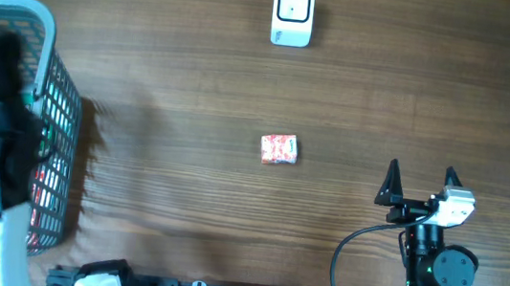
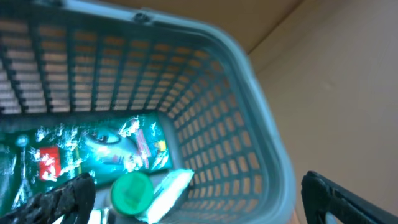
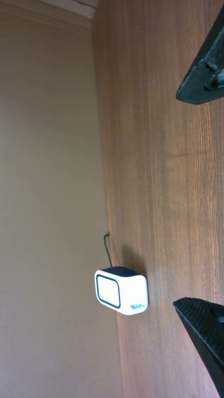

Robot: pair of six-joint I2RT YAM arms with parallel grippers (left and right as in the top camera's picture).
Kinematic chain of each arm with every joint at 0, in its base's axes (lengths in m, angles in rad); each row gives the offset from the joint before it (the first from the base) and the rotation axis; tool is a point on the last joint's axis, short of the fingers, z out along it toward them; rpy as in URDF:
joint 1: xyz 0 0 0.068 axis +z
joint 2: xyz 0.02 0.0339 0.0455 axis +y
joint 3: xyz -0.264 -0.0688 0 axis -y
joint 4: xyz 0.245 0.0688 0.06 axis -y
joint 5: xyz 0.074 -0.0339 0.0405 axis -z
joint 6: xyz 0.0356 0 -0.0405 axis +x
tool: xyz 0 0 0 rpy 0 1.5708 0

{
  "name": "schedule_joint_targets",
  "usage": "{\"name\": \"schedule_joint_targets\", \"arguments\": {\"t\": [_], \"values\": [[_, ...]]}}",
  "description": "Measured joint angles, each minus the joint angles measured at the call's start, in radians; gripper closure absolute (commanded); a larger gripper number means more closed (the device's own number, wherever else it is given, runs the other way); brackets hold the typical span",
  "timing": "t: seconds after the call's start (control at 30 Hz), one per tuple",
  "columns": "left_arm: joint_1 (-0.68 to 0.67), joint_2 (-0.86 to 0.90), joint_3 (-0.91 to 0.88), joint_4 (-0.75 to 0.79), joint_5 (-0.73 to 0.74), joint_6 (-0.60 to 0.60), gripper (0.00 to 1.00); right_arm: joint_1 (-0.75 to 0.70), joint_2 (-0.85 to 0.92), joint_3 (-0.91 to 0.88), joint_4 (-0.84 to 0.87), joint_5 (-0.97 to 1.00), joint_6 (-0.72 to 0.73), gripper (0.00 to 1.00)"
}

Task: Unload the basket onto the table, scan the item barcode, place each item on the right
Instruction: 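Reach the left gripper into the basket and grasp the green-lidded jar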

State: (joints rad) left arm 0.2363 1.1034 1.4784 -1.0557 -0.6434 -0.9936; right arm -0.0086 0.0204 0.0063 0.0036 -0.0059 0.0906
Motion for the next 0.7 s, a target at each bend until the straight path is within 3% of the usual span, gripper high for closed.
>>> {"name": "schedule_joint_targets", "arguments": {"t": [0.13,0.23,0.33,0.43,0.7], "values": [[0.262,0.104,0.003,-0.046,0.254,0.031,0.0,0.0,0.0,0.0,0.0,0.0,0.0,0.0],[0.37,0.28,0.002,-0.109,0.413,0.048,0.0,0.0,0.0,0.0,0.0,0.0,0.0,0.0],[0.399,0.484,0.0,-0.158,0.528,0.057,0.0,0.0,0.0,0.0,0.0,0.0,0.0,0.0],[0.39,0.583,0.0,-0.176,0.553,0.061,0.0,0.0,0.0,0.0,0.0,0.0,0.0,0.0],[0.374,0.652,-0.006,-0.195,0.567,0.064,0.0,0.0,0.0,0.0,0.0,0.0,0.0,0.0]]}}
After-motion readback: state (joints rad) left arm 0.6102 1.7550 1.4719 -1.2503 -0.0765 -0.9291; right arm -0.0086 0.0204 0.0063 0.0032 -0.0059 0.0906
